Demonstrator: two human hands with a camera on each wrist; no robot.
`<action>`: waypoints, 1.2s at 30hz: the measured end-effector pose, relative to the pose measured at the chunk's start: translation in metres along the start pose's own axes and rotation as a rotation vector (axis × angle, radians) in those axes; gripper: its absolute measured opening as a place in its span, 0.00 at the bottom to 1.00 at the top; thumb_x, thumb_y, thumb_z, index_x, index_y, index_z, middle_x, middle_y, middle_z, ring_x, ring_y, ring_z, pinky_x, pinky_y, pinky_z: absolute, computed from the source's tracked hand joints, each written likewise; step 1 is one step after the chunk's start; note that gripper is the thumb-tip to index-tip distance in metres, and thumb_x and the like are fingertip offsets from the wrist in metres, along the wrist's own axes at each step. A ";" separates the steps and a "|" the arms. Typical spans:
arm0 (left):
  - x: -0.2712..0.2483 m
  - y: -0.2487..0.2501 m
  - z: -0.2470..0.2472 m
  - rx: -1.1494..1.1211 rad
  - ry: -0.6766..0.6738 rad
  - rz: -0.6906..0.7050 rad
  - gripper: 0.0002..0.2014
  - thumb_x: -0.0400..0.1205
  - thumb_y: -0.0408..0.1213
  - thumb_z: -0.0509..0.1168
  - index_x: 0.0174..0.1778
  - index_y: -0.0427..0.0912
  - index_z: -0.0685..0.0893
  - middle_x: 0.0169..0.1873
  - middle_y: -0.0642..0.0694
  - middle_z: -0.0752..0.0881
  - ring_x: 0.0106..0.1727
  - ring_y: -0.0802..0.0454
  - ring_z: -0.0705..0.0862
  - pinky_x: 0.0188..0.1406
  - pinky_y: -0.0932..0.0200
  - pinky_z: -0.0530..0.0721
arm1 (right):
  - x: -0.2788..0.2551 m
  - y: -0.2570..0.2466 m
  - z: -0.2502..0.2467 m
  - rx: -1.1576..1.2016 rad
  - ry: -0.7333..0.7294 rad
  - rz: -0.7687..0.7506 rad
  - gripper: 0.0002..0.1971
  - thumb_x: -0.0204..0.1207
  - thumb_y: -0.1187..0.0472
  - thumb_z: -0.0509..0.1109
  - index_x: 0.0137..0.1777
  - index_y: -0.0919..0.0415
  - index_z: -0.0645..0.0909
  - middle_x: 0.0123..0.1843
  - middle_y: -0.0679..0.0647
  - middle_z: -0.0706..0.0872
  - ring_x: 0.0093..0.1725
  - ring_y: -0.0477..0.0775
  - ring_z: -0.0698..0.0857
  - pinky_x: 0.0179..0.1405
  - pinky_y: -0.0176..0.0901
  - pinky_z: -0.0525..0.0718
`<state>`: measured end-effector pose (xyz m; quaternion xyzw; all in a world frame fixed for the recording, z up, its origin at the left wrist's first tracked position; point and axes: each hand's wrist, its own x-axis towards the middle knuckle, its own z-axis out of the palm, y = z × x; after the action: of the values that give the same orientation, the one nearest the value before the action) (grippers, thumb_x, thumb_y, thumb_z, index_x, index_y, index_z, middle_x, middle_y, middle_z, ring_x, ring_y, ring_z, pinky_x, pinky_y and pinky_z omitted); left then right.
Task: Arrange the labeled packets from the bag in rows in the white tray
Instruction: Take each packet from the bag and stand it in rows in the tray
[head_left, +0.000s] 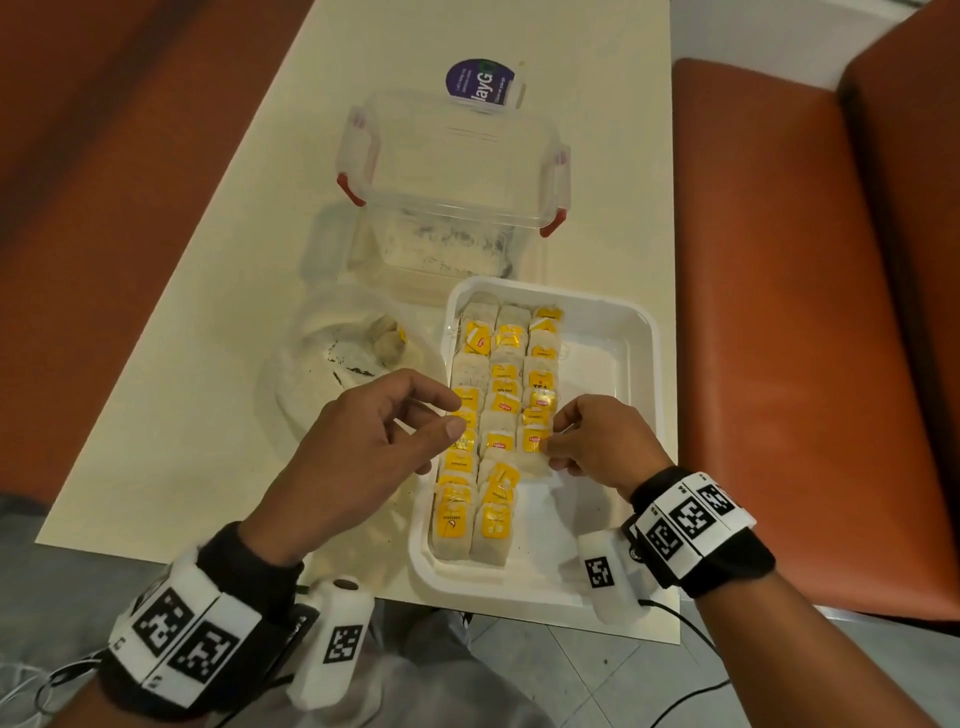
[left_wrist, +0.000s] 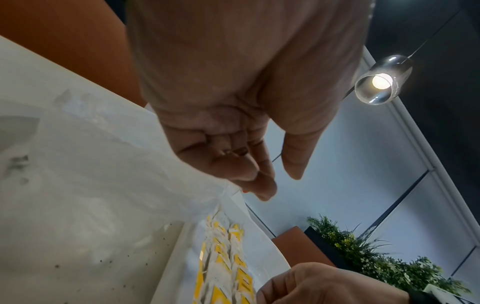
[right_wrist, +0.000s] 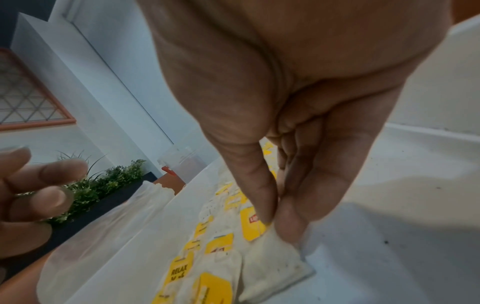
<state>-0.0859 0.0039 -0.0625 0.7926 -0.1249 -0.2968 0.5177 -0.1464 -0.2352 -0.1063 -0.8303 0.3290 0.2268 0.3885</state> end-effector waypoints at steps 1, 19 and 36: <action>0.000 0.000 0.000 0.000 0.002 0.001 0.07 0.78 0.48 0.73 0.51 0.58 0.87 0.38 0.55 0.90 0.34 0.55 0.89 0.36 0.60 0.80 | 0.001 -0.001 0.001 -0.002 0.004 0.000 0.06 0.70 0.63 0.78 0.43 0.63 0.85 0.32 0.53 0.93 0.41 0.59 0.93 0.53 0.60 0.90; 0.052 -0.012 -0.059 0.738 0.211 -0.052 0.12 0.81 0.55 0.69 0.58 0.59 0.83 0.48 0.59 0.89 0.48 0.52 0.87 0.41 0.55 0.79 | 0.004 0.008 0.001 0.035 0.043 -0.031 0.09 0.74 0.62 0.76 0.40 0.58 0.77 0.32 0.53 0.92 0.37 0.57 0.92 0.51 0.63 0.90; 0.112 -0.036 -0.029 0.957 0.170 -0.083 0.24 0.78 0.59 0.68 0.64 0.50 0.77 0.57 0.46 0.83 0.55 0.38 0.85 0.41 0.51 0.74 | 0.000 -0.088 0.019 -0.221 0.098 -0.572 0.14 0.79 0.39 0.68 0.64 0.34 0.78 0.54 0.47 0.77 0.49 0.46 0.81 0.48 0.48 0.82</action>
<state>0.0167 -0.0159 -0.1243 0.9674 -0.1729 -0.1609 0.0912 -0.0850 -0.1773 -0.0742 -0.9363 0.0736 0.1024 0.3278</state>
